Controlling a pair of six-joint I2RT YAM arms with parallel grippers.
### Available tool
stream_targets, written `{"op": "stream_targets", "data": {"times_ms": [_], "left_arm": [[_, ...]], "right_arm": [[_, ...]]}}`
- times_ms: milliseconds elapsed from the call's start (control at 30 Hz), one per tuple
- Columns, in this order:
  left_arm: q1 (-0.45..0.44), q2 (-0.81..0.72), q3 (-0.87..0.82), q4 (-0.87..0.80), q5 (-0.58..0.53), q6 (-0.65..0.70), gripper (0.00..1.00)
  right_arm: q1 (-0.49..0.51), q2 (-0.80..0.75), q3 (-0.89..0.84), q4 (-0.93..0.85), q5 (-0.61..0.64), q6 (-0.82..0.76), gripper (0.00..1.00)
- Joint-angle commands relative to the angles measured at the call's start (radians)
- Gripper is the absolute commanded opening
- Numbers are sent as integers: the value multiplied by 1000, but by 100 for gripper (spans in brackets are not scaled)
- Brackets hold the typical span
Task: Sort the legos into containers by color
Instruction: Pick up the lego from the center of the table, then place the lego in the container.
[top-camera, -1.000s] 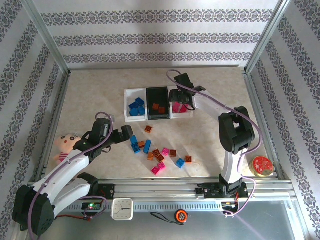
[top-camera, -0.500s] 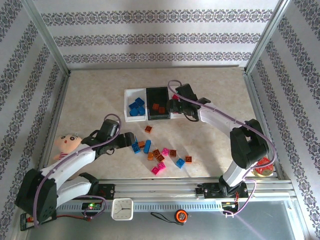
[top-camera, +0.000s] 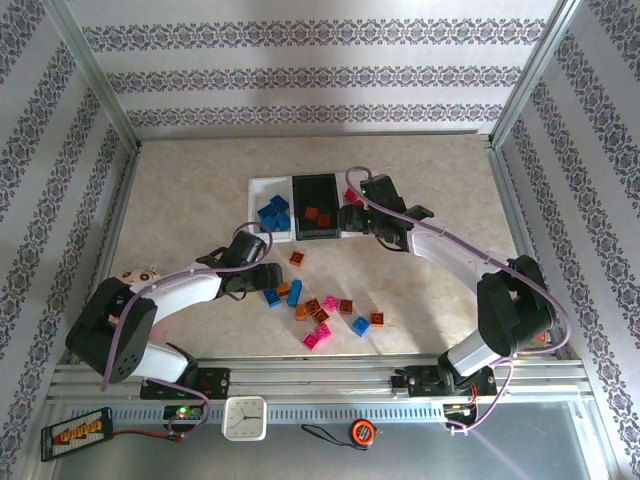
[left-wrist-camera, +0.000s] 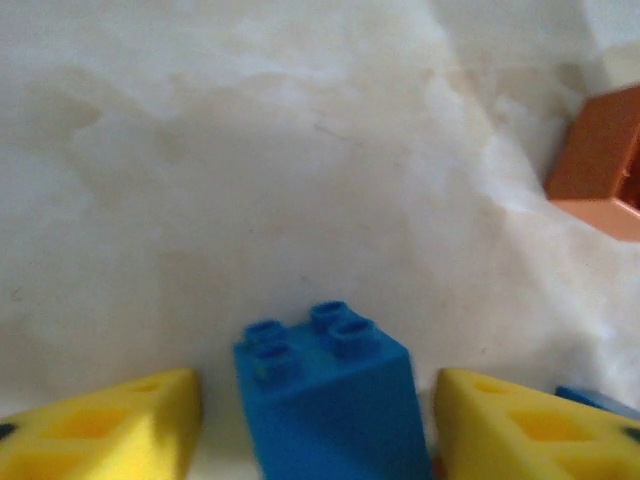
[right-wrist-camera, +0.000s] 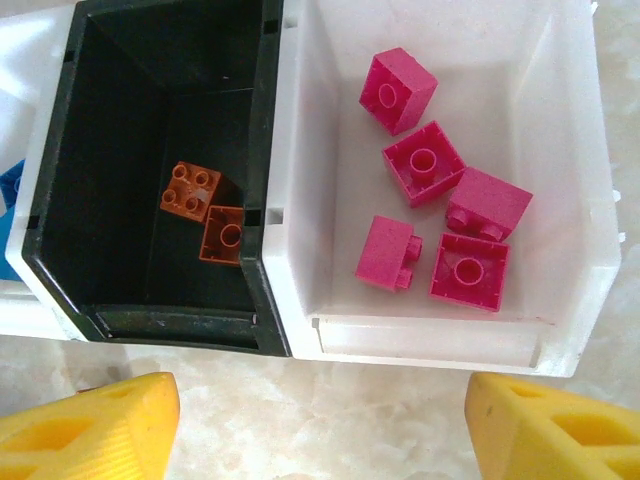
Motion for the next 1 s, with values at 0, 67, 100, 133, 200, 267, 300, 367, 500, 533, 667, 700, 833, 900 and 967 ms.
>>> {"op": "stream_targets", "data": {"times_ms": [0, 67, 100, 133, 200, 267, 300, 367, 500, 533, 667, 700, 833, 900, 967], "left_arm": [[-14, 36, 13, 68, 22, -1, 49], [-13, 16, -4, 64, 18, -8, 42], [-14, -2, -12, 57, 12, -11, 39], [-15, -23, -20, 46, 4, -11, 36], [-14, -74, -28, 14, -16, -12, 32], [-10, -131, -26, -26, -40, -4, 31], [-6, -161, -18, -43, -44, 5, 30], [8, -210, 14, -83, -49, 21, 30], [49, -212, 148, -130, -45, 73, 30], [62, -191, 186, -134, -41, 85, 30], [109, -72, 338, -110, -29, 121, 30], [123, -29, 376, -99, -29, 129, 30], [164, 152, 539, -80, -41, 165, 30], [176, 242, 610, -73, -30, 176, 31], [185, 321, 682, -86, -37, 188, 31]], "right_arm": [[4, -28, -29, 19, -6, 2, 75], [4, -35, -37, 21, -5, 2, 76], [6, -39, -43, 23, -5, 1, 76], [6, -43, -48, 25, -5, 0, 76], [9, -52, -56, 28, -2, 1, 76], [13, -62, -67, 33, -3, 4, 76], [16, -67, -74, 34, -4, 5, 76], [22, -80, -88, 36, -5, 9, 76], [36, -112, -129, 43, -3, 26, 76], [41, -123, -141, 45, -2, 32, 76], [56, -154, -186, 46, 4, 47, 76], [58, -162, -197, 45, 4, 50, 76], [74, -199, -235, 39, 8, 62, 76], [80, -216, -255, 39, 7, 69, 76], [91, -234, -273, 35, 5, 75, 76]]}}
